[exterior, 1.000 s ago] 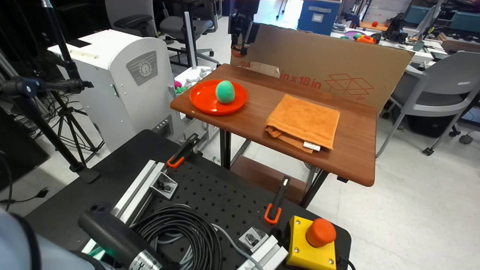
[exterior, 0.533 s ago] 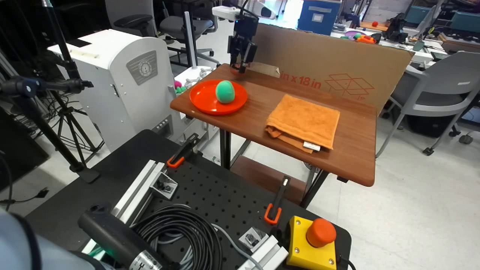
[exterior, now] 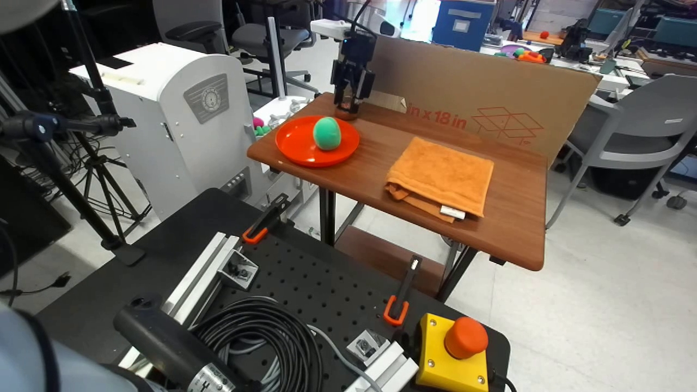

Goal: Move the doughnut to the left of the table

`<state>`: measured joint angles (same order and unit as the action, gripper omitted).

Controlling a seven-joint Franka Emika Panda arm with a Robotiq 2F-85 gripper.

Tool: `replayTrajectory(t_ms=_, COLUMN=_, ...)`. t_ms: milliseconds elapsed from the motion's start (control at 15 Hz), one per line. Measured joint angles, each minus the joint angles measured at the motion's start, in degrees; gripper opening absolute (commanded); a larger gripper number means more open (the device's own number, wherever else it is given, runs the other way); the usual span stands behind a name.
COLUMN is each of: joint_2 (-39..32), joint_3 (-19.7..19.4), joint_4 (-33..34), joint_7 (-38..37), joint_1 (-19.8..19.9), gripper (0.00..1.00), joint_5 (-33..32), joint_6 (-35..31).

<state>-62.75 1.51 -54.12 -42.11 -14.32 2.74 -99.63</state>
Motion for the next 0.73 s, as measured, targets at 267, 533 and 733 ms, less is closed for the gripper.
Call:
replayTrajectory(t_ms=267, joint_2=-0.1, joint_3=0.1, joint_4=1.3, joint_7=0.1, joint_1=0.3, gripper=1.0, joint_5=0.1, joint_6=3.0)
replayTrajectory(t_ms=533, joint_2=6.4, joint_3=0.6, joint_4=-2.4, joint_7=2.6, joint_1=1.6, gripper=1.0, joint_5=1.8, joint_6=4.2)
replayTrajectory(t_ms=733, joint_2=13.7, joint_3=0.8, joint_4=-8.2, joint_7=3.5, joint_1=3.6, gripper=1.0, joint_5=3.8, joint_6=4.1)
